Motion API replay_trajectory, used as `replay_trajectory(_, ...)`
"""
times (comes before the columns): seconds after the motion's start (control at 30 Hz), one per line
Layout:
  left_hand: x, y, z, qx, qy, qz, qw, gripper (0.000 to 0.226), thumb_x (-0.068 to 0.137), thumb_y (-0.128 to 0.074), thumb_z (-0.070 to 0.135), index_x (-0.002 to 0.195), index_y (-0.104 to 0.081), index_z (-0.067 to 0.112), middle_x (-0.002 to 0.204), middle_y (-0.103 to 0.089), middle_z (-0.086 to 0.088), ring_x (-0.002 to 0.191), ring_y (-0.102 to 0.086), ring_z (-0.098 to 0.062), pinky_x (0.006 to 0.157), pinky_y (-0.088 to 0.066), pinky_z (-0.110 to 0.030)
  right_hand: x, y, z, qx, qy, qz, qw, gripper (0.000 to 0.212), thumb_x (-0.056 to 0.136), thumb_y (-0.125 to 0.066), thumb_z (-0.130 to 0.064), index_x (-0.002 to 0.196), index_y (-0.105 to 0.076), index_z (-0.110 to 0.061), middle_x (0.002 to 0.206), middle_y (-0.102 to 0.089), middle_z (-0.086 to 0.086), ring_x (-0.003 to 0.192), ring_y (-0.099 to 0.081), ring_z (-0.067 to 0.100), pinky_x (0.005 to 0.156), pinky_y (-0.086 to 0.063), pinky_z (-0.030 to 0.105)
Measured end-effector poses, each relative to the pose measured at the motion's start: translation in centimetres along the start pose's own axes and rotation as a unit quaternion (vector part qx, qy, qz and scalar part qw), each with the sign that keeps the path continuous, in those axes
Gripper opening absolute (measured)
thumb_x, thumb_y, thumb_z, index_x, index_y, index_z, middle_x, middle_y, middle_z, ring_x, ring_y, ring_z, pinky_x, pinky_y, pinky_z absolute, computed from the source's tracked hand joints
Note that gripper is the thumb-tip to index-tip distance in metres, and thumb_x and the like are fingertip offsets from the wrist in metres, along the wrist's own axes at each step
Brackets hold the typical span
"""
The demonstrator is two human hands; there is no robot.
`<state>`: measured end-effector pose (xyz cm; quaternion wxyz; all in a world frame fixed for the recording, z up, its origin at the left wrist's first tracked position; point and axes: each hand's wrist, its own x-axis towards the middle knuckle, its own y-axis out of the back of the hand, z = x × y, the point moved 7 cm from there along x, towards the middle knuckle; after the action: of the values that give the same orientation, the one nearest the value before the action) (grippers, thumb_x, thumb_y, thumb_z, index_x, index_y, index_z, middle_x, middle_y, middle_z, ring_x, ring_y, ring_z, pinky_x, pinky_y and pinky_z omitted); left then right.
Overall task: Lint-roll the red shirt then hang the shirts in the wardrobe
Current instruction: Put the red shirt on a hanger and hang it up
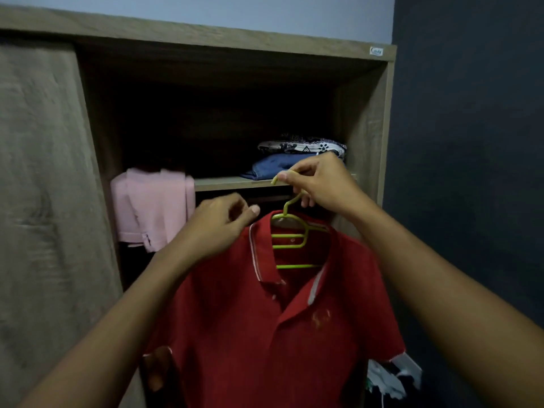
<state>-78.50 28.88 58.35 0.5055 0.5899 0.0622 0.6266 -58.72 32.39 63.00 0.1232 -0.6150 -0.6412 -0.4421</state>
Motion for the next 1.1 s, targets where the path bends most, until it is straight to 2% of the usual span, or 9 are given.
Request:
replay_trajectory(0.1, -0.5, -2.9, -0.5, 0.023, -0.004, -0.112, 0.993, 0.035, 0.099, -0.047, 0.049, 0.095, -0.065, 0.020, 0.088, -0.070, 0.000, 0.086, -0.064, -0.018, 0.080, -0.051, -0.039, 0.1, 0.2, 0.1, 0.009, 0.008, 0.015, 1.000, 0.021, 0.089, -0.071, -0.036, 0.087, -0.077, -0.016, 0.062, -0.065, 0.000, 0.044, -0.063, 0.021, 0.041, -0.044, 0.024)
replay_trajectory(0.2, -1.0, -4.3, -1.2, 0.018, 0.000, -0.125, 0.992, 0.029, 0.101, -0.048, 0.041, 0.086, -0.060, 0.020, 0.083, -0.066, -0.001, 0.083, -0.060, -0.019, 0.073, -0.044, -0.034, -0.4, -0.2, 1.1, 0.018, -0.012, -0.042, 0.999, 0.018, 0.094, -0.066, -0.031, 0.098, -0.074, -0.016, 0.077, -0.073, 0.005, 0.054, -0.066, 0.018, 0.046, -0.049, 0.026)
replay_trajectory(0.3, -1.5, -4.9, -2.4, -0.004, 0.013, -0.128, 0.992, 0.028, 0.102, -0.048, 0.035, 0.084, -0.059, 0.017, 0.084, -0.065, -0.002, 0.081, -0.060, -0.019, 0.073, -0.043, -0.035, -1.1, 1.0, 3.6, -0.080, -0.016, -0.088, 0.993, 0.034, 0.093, -0.063, -0.041, 0.120, -0.068, -0.020, 0.103, -0.074, -0.003, 0.086, -0.069, 0.007, 0.072, -0.054, 0.023)
replay_trajectory(0.37, -1.7, -4.6, -3.7, -0.012, 0.019, -0.119, 0.993, 0.028, 0.102, -0.048, 0.033, 0.080, -0.057, 0.020, 0.081, -0.063, -0.001, 0.078, -0.059, -0.018, 0.073, -0.043, -0.036, -2.2, 1.8, 6.8, -0.180, -0.057, -0.173, 0.967, 0.046, 0.092, -0.058, -0.052, 0.126, -0.065, -0.022, 0.117, -0.070, -0.006, 0.105, -0.065, 0.007, 0.094, -0.052, 0.030)
replay_trajectory(0.4, -1.8, -4.3, -4.4, -0.020, 0.022, -0.112, 0.993, 0.028, 0.102, -0.049, 0.033, 0.077, -0.055, 0.022, 0.078, -0.061, 0.002, 0.075, -0.057, -0.015, 0.071, -0.042, -0.035, -3.3, 2.0, 8.5, -0.198, -0.092, -0.230, 0.948, 0.046, 0.092, -0.054, -0.055, 0.122, -0.068, -0.023, 0.115, -0.071, -0.007, 0.104, -0.065, 0.007, 0.095, -0.050, 0.031)
replay_trajectory(0.5, -2.1, -3.8, -6.0, -0.062, 0.033, -0.101, 0.992, 0.031, 0.102, -0.050, 0.034, 0.074, -0.054, 0.022, 0.071, -0.057, 0.007, 0.066, -0.052, -0.008, 0.067, -0.042, -0.033, -6.7, 2.3, 11.6, -0.146, -0.163, -0.311, 0.925, 0.027, 0.096, -0.054, -0.045, 0.093, -0.073, -0.026, 0.087, -0.074, -0.013, 0.080, -0.067, 0.000, 0.075, -0.049, 0.022)
replay_trajectory(0.7, -1.7, -6.8, -6.4, -0.074, 0.047, -0.123, 0.988, 0.019, 0.098, -0.058, 0.031, 0.086, -0.068, 0.021, 0.085, -0.070, 0.006, 0.080, -0.064, -0.010, 0.080, -0.050, -0.035, -6.4, 2.2, 10.5, -0.153, -0.123, -0.317, 0.928, 0.029, 0.098, -0.058, -0.037, 0.076, -0.070, -0.022, 0.071, -0.069, -0.012, 0.065, -0.062, -0.001, 0.062, -0.048, 0.017)
replay_trajectory(0.83, -0.9, -7.6, -7.4, -0.028, 0.068, -0.080, 0.994, 0.019, 0.097, -0.060, 0.028, 0.106, -0.073, 0.017, 0.102, -0.074, 0.003, 0.096, -0.067, -0.013, 0.087, -0.050, -0.030, -5.6, 2.7, 10.2, -0.157, -0.146, -0.314, 0.925, 0.030, 0.097, -0.059, -0.036, 0.078, -0.073, -0.017, 0.070, -0.071, -0.009, 0.062, -0.058, 0.000, 0.060, -0.046, 0.018)
replay_trajectory(1.1, -1.4, -10.5, -12.1, -0.054, 0.184, -0.024, 0.981, 0.019, 0.095, -0.063, 0.024, 0.107, -0.072, 0.011, 0.099, -0.074, -0.004, 0.100, -0.069, -0.023, 0.091, -0.053, -0.035, -5.9, -0.1, 13.6, -0.180, -0.287, -0.270, 0.901, 0.021, 0.094, -0.060, -0.020, 0.080, -0.069, -0.007, 0.076, -0.068, 0.004, 0.062, -0.059, 0.014, 0.061, -0.046, 0.025)
